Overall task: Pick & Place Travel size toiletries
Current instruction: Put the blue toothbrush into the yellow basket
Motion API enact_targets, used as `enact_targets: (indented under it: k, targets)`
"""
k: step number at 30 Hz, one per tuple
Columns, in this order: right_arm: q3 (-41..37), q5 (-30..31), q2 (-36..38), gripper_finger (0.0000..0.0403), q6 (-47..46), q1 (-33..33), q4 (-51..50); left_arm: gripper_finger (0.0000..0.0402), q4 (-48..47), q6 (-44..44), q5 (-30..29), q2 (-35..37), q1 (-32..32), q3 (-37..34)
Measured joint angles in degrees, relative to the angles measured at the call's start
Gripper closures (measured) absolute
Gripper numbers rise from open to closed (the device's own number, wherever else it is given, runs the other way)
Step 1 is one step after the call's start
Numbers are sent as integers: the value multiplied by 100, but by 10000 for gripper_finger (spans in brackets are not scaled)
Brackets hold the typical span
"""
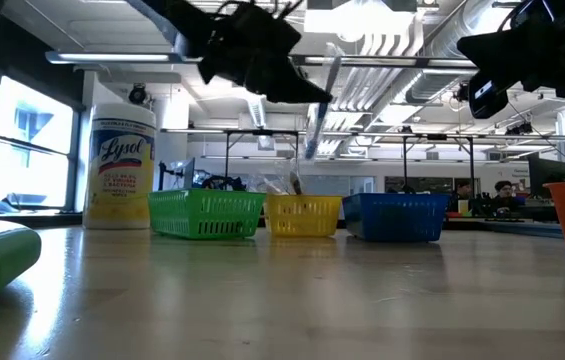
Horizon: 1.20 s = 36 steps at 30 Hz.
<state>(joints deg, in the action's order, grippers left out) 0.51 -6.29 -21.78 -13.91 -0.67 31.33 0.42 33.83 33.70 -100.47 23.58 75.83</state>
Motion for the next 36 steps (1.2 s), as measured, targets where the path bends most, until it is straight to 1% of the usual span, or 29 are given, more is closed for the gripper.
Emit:
enact_targets:
  k: [2, 3, 5, 7, 9, 11, 12, 14, 16, 21, 24, 26, 30, 33, 36]
  targets:
    - [0, 32, -2, 401, 0, 34, 1, 392, 1305, -710, 2, 152, 4, -636]
    - [0, 34, -2, 401, 2, 48, 15, 392, 1920, -1120, -107, 210, 4, -953]
    - [0, 36, -2, 401, 6, 72, 30, 392, 3111, -1997, -615, 237, -47, -1521]
    - [0, 128, -1, 401, 7, 68, 74, 392, 4083, -2649, -1451, 232, -162, -2040]
    - [0, 277, -2, 401, 11, 68, 74, 392, 4885, -3303, -2641, 228, -334, -2524]
    - [0, 398, -2, 401, 13, 68, 74, 392, 5521, -3737, -3529, 188, -493, -2887]
    - [0, 447, -2, 401, 15, 68, 74, 392, 5718, -3884, -3873, 169, -563, -3019]
    - [0, 482, -2, 401, 15, 68, 79, 392, 5874, -4191, -4294, 162, -674, -3239]
    - [0, 480, -2, 401, 15, 68, 101, 392, 5927, -4487, -4561, 160, -725, -3336]
    - [0, 482, -2, 401, 17, 68, 239, 393, 5996, -5263, -5264, 49, -720, -3375]
    - [0, 481, 0, 401, 17, 68, 284, 393, 6041, -5310, -5752, -131, -721, -3335]
    - [0, 471, -2, 401, 17, 68, 282, 392, 6126, -5206, -5937, -325, -711, -3336]
    - [-2, 469, -2, 401, 15, 68, 280, 393, 6601, -4663, -5970, -612, -711, -3249]
    - [0, 467, -2, 401, 15, 68, 280, 389, 6502, -4489, -5690, -756, -713, -3123]
    - [-1, 467, -2, 401, 16, 68, 278, 366, 6278, -4164, -5543, -832, -715, -2942]
